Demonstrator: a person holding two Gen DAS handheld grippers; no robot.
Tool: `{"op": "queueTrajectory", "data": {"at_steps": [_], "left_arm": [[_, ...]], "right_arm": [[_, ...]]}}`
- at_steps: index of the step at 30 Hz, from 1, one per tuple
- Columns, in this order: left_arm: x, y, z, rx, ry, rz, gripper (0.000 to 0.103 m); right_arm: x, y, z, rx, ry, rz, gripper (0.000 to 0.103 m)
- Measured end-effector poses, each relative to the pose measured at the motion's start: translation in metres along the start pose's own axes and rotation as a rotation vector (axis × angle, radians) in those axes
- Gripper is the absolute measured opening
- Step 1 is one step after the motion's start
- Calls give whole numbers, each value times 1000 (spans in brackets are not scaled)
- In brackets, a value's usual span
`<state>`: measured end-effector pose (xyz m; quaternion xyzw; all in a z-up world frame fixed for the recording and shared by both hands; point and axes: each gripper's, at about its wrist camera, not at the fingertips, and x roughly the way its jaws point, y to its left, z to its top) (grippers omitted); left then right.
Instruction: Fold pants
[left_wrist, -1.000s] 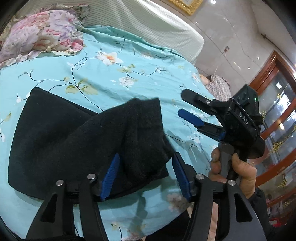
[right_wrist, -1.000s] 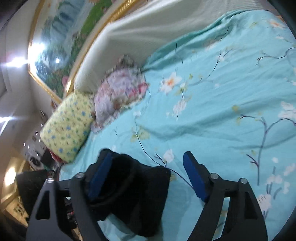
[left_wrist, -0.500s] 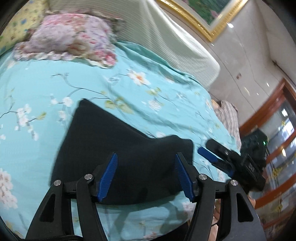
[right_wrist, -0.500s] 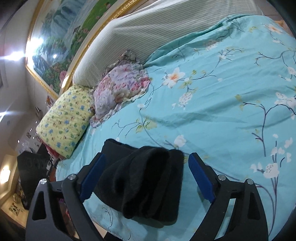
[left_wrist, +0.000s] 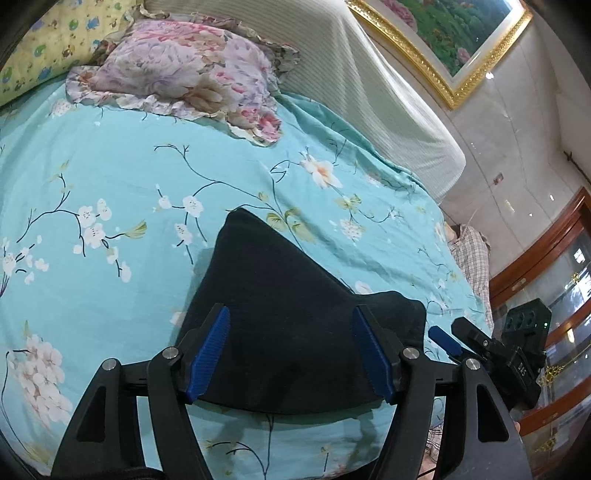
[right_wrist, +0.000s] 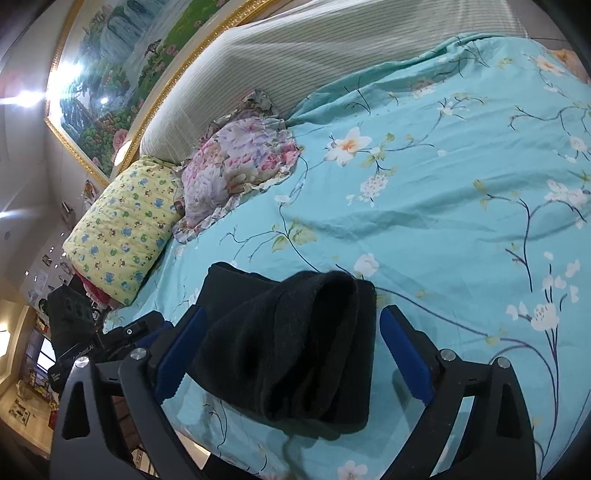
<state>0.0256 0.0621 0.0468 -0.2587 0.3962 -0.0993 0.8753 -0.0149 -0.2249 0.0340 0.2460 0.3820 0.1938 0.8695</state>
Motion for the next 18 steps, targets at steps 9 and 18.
{"op": "queueTrajectory", "data": {"at_steps": [9,18], "left_arm": [[7,15,4,-17,22,19,73],[17,23,10,-23,42,22,73]], "right_arm": [[1,-1,-12,22,23,-14,95],[17,-3,-23,32,72,-11,95]]}}
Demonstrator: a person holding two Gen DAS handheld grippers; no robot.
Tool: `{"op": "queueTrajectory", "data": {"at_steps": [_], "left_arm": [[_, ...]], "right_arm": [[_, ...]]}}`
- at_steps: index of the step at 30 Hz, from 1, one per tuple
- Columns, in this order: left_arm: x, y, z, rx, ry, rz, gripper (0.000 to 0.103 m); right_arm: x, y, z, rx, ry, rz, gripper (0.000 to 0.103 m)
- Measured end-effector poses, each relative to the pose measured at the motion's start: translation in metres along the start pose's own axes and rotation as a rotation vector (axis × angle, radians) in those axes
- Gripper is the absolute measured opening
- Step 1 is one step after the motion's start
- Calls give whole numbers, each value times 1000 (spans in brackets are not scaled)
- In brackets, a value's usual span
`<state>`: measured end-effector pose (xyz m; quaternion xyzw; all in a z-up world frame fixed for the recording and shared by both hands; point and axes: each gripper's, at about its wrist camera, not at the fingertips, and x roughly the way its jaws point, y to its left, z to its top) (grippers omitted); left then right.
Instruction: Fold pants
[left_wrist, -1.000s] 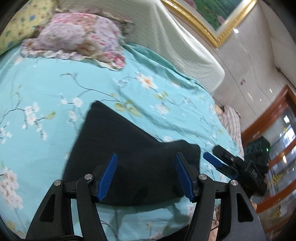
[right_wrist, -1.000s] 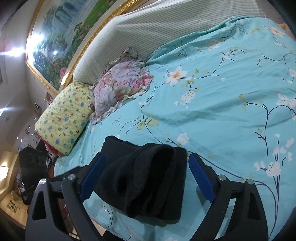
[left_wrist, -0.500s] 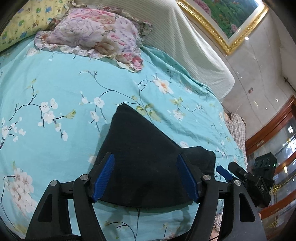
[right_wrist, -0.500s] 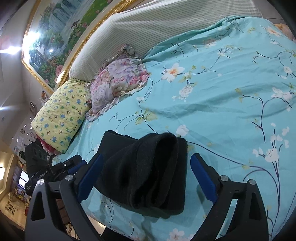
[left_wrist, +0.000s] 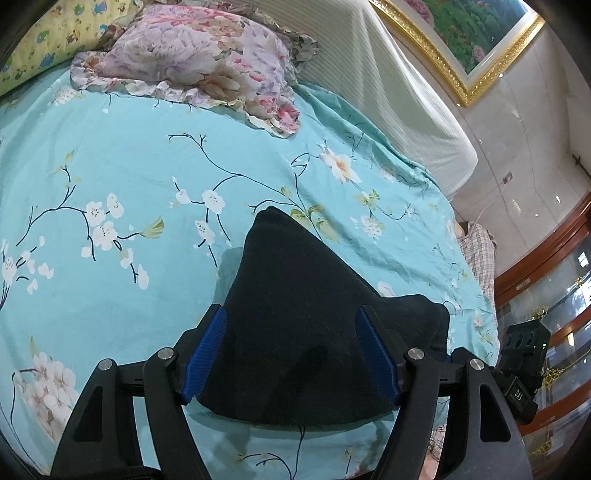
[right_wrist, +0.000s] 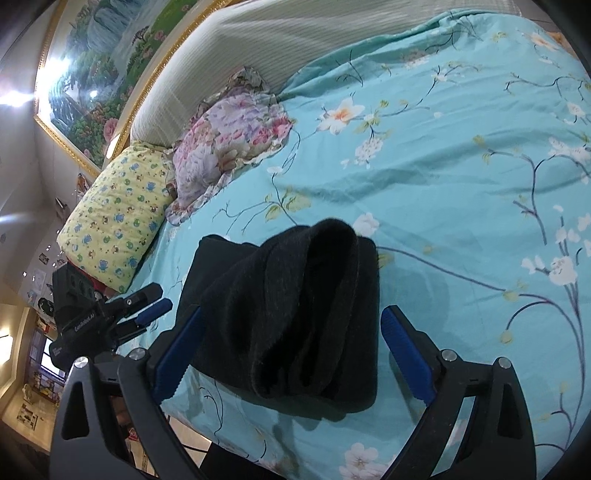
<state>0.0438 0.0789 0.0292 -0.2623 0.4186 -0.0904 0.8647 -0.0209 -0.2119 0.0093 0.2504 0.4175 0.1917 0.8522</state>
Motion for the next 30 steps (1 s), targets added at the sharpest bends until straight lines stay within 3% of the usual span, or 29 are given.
{"op": "queueTrajectory", "data": {"at_steps": [22,25,30], "left_arm": [[49,6,2,6,110,21,77],[60,11,2,-7,137,14,75],[71,31,2,-92,146,-34,58]], "right_arm": [[26,-13,-9,54,64,1,95],[28,-14,-10,48,65,3,95],[30,-17,-10,51,58,19,95]]}}
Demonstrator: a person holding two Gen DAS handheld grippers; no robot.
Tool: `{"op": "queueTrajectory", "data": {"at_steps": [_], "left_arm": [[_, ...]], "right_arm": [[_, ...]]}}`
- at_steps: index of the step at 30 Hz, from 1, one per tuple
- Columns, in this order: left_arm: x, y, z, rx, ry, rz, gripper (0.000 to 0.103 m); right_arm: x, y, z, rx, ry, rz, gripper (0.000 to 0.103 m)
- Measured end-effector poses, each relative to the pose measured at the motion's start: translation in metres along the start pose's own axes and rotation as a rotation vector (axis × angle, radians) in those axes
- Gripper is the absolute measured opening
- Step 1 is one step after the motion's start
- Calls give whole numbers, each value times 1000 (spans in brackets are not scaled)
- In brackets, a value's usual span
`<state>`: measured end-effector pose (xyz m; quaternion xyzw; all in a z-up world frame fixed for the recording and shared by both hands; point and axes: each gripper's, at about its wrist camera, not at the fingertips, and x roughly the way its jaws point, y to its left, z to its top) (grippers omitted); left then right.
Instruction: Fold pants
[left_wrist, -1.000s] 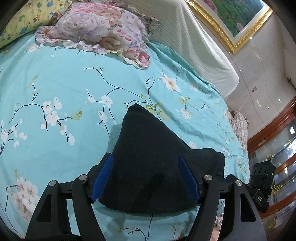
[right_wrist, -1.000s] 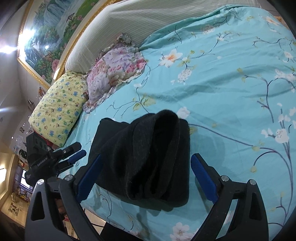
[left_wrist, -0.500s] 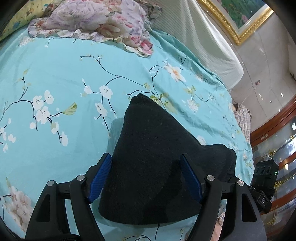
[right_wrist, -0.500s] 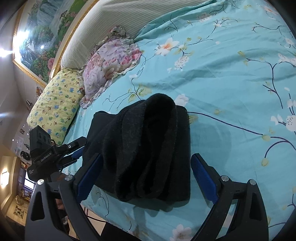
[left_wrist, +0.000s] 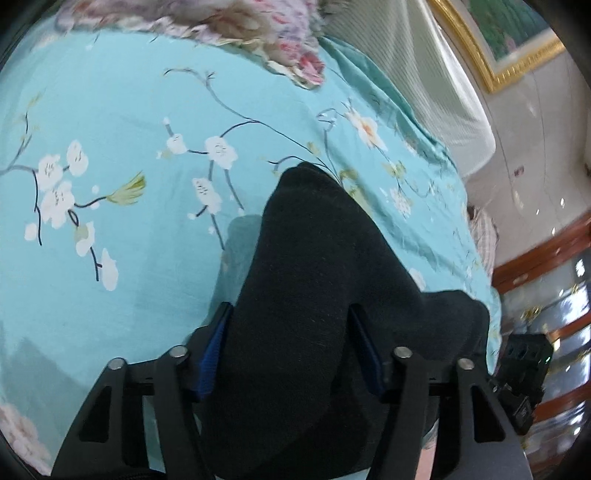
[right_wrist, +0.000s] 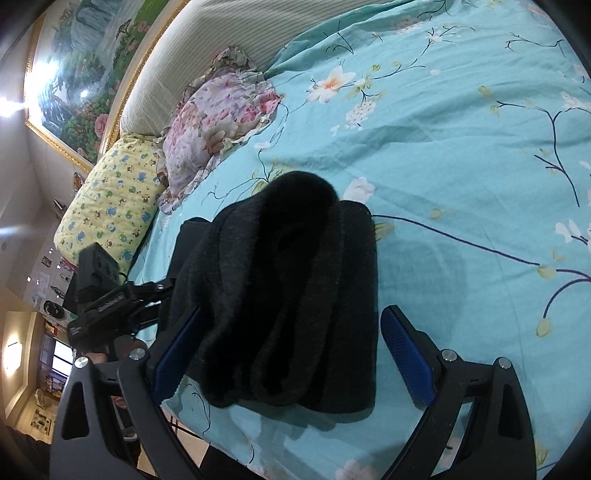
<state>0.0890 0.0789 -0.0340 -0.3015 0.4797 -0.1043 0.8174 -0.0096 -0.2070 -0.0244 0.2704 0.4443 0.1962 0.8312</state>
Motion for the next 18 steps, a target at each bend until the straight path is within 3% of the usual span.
{"op": "queueTrajectory", "data": {"at_steps": [5,12,18], "left_arm": [[2,4,0,-16,-6,-29,49],[-3,-3,-2,-12,-18,-54,33],[-22,-9,-4,-8,-47,-72,30]], "right_arm": [[5,-1,2,-18,15,-3,88],[7,-4,2,4,22,36,59],[0,4,5,-10,-1,59,49]]}}
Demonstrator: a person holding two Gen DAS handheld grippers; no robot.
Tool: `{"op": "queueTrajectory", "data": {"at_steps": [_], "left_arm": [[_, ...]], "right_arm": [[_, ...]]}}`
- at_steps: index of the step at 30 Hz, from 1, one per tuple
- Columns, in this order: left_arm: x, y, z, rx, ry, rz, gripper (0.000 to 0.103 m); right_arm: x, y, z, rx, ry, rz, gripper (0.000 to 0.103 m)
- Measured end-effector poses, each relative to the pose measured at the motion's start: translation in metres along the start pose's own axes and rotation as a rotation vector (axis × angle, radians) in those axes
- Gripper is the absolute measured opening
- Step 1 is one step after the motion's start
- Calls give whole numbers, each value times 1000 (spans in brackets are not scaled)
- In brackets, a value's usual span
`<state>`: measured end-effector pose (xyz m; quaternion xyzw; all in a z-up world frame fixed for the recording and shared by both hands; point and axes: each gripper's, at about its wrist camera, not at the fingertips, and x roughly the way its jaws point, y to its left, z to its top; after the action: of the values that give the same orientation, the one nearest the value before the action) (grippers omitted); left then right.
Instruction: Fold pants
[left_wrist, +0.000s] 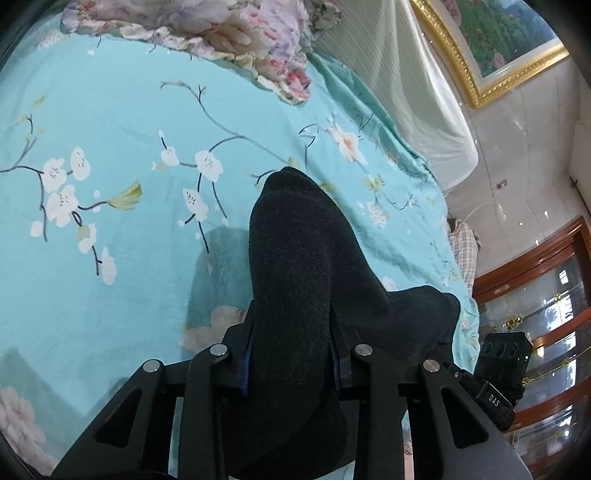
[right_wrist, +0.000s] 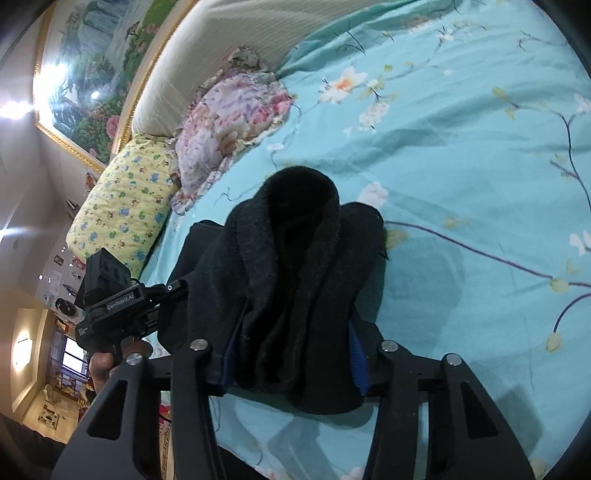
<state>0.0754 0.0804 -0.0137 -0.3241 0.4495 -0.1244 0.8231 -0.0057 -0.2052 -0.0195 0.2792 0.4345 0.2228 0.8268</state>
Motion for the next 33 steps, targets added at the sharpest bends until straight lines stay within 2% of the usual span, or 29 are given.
{"op": "queueTrajectory", "data": {"at_steps": [6,13,23,33], "left_arm": [[-34,-1,3,-4,-64,-3,29],[-77,9,13,-8,-163,50,29],[-117,47,43,-66,-270,153,29],[-123,85,76,-97,-325,259,29]], "right_arm": [[-2,19,12,-37,-9,33,47],[19,52,34,-121,2,83,47],[84,104,75,-245,60,147,47],[155,138,105,-342,125,176,47]]}}
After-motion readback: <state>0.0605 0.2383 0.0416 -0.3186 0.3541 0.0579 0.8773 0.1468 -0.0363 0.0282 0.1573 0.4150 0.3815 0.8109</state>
